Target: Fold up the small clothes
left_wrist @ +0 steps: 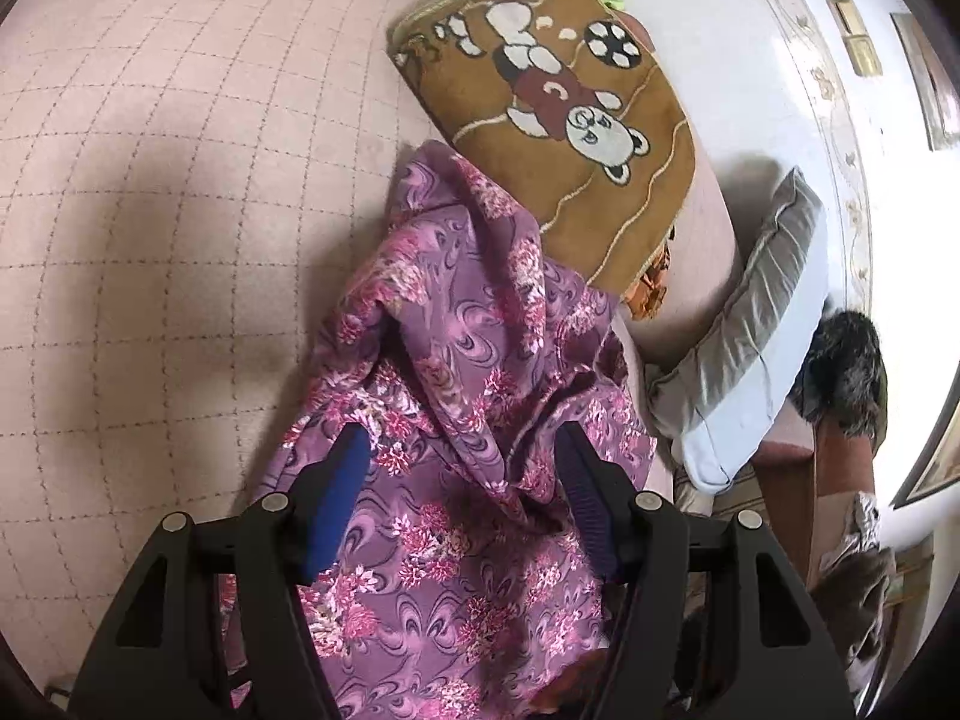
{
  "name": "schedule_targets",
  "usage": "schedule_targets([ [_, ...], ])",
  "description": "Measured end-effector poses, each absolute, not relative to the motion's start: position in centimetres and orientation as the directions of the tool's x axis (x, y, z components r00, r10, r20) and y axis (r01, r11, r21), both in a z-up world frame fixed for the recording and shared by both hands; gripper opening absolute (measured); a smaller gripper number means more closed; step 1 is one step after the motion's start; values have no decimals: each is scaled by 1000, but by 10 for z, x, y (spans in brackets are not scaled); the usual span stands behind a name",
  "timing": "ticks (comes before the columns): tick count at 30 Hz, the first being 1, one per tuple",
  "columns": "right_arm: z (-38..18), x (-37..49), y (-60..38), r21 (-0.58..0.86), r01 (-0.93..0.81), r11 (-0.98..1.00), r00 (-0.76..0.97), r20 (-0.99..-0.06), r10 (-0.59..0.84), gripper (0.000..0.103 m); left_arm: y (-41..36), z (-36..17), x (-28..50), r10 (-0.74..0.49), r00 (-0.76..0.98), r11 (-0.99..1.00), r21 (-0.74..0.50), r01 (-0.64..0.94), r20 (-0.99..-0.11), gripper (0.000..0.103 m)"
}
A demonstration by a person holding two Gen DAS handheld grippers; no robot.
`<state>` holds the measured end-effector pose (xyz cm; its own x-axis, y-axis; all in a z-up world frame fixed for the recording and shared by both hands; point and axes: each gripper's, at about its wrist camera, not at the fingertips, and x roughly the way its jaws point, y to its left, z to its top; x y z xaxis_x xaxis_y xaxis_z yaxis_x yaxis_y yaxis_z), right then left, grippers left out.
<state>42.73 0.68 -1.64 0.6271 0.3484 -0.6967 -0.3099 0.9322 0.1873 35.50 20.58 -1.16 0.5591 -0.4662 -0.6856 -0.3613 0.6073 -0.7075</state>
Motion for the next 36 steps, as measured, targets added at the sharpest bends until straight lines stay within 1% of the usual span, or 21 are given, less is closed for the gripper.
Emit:
schedule_targets([
  [2,-29,431,27,118,-338,934,607,-731,312,77,209,-9,352,-458,564,610,-704,-363,-687,63],
  [3,-34,436,36,80,-341,937,603,-745,283,74,210,-8,351,-451,565,615,-700,-364,-690,63],
  [5,-43,439,46,-28,-322,946,628,-754,191,73,211,-7,350,-445,565,621,-694,-364,-695,63],
  [6,-46,441,48,-68,-316,946,641,-751,160,66,211,-7,350,-447,563,620,-694,-365,-695,63],
  [7,-46,443,47,-93,-310,946,651,-746,140,47,211,-8,351,-452,561,616,-698,-366,-694,63],
  [8,-45,445,43,-92,-305,948,655,-742,139,33,210,-9,352,-456,560,612,-700,-367,-692,63],
  [9,-44,446,35,-57,-303,951,651,-742,163,7,208,-10,354,-460,557,608,-703,-369,-691,63],
  [12,-37,452,-5,75,-235,969,650,-729,214,6,198,-17,360,-483,544,591,-714,-374,-685,63],
  [15,-33,454,-54,221,-128,967,662,-707,249,5,184,-24,370,-493,533,582,-716,-385,-688,63],
  [17,-35,454,-84,325,-67,943,657,-697,287,5,178,-31,377,-485,529,575,-710,-407,-697,66],
  [19,-40,454,-102,383,-33,923,644,-698,312,5,174,-40,385,-464,515,572,-688,-447,-720,66],
  [21,-43,453,-114,438,-17,899,637,-688,348,5,172,-43,389,-463,519,556,-691,-461,-719,64],
  [22,-40,453,-120,476,-16,879,642,-669,374,5,171,-41,389,-463,525,551,-696,-461,-714,64],
  [24,-23,443,-137,563,-27,826,691,-586,423,5,165,-30,387,-464,548,563,-709,-424,-696,64],
  [26,-7,433,-160,603,-23,798,748,-520,414,5,159,-23,385,-437,554,607,-687,-399,-708,66],
  [28,-11,431,-183,614,33,789,753,-534,384,5,156,-25,384,-425,550,621,-674,-401,-719,66],
  [30,-30,430,-199,592,99,800,718,-599,354,5,154,-39,385,-445,519,599,-674,-432,-729,66],
  [32,-49,427,-209,597,133,792,673,-641,370,5,153,-55,388,-467,484,580,-669,-464,-740,66],
  [33,-56,425,-213,611,148,778,659,-647,383,11,152,-61,387,-473,470,576,-665,-475,-745,66],
  [35,-65,418,-223,657,176,733,661,-630,407,13,150,-70,388,-484,451,569,-661,-489,-750,66],
  [36,-67,418,-226,673,184,716,668,-620,411,16,148,-73,388,-483,445,572,-657,-491,-754,66],
])
